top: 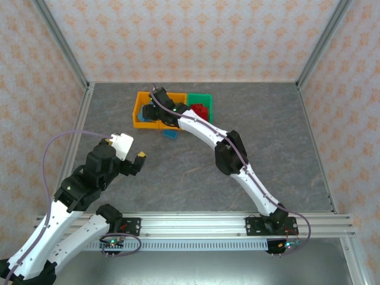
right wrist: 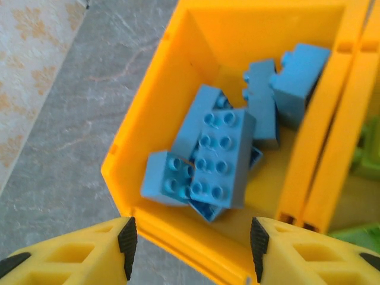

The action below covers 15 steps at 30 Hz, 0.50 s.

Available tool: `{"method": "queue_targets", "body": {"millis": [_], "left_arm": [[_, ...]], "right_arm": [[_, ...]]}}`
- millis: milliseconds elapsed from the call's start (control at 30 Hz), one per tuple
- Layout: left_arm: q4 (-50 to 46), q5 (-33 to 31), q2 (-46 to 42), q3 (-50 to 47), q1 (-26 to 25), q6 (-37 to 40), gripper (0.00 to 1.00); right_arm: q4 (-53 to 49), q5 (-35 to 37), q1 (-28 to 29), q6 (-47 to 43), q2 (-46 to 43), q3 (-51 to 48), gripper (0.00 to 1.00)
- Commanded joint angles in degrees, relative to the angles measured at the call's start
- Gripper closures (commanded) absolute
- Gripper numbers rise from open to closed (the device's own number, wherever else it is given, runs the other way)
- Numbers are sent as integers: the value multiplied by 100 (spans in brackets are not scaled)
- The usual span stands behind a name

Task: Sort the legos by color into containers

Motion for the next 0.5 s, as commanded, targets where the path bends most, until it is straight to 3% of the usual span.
{"method": "queue_targets", "body": {"millis": [0, 233, 467], "left_arm": [[194, 22, 88, -19, 45, -318, 0], [767, 407, 1117, -51, 39, -2229, 0], [1499, 593, 3304, 385, 60, -2802, 1]], "right_arm": [[-380, 50, 19, -113, -1148, -307, 45], [-183, 226, 19, -339, -3923, -3168, 42], [51, 625, 19, -101, -7212, -6436, 26]]}}
